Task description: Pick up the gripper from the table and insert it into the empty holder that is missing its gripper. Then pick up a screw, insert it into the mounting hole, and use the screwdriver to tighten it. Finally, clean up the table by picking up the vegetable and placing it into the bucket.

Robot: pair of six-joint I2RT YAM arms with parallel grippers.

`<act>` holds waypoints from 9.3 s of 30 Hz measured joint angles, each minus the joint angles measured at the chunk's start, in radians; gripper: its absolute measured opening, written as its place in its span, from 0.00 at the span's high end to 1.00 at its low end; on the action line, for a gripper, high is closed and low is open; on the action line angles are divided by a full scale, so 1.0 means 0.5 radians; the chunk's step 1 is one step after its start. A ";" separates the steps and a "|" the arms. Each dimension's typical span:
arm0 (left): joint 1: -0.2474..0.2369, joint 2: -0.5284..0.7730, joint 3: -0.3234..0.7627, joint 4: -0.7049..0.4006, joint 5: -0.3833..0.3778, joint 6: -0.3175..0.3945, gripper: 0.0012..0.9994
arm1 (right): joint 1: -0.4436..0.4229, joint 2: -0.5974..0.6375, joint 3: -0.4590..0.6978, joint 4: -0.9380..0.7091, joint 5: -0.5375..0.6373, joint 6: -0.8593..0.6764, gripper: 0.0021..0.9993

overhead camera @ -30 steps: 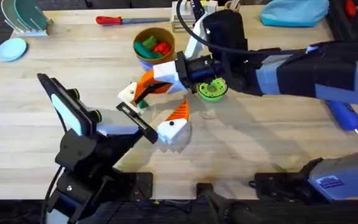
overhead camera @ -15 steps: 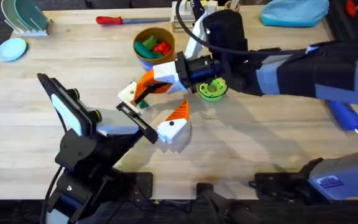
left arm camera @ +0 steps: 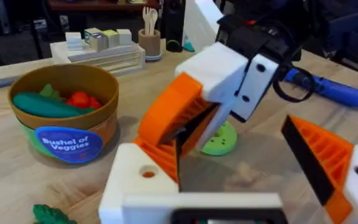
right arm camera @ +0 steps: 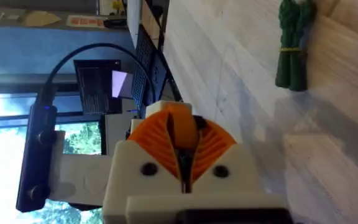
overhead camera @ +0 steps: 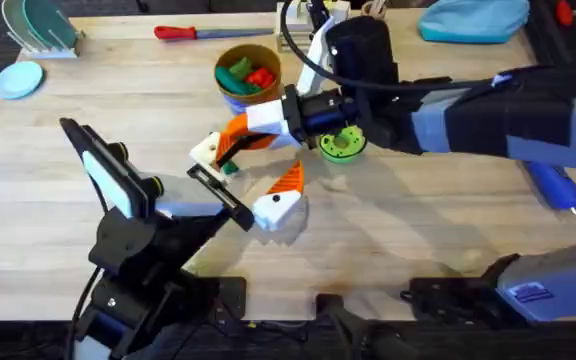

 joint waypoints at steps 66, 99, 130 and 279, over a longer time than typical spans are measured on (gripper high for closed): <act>-0.050 -0.001 0.001 0.014 0.311 0.092 0.01 | -0.661 -0.665 0.430 -1.941 1.202 -1.400 0.09; -0.050 0.000 0.001 0.014 0.312 0.092 0.01 | -0.160 -0.132 0.429 -2.052 1.847 -1.840 0.34; -0.050 0.000 0.001 0.014 0.312 0.092 0.01 | 0.029 0.060 0.428 -1.771 2.068 -1.854 0.99; -0.048 0.012 0.001 0.008 0.662 0.101 0.01 | 0.378 -0.483 1.478 -2.813 1.928 -1.775 0.03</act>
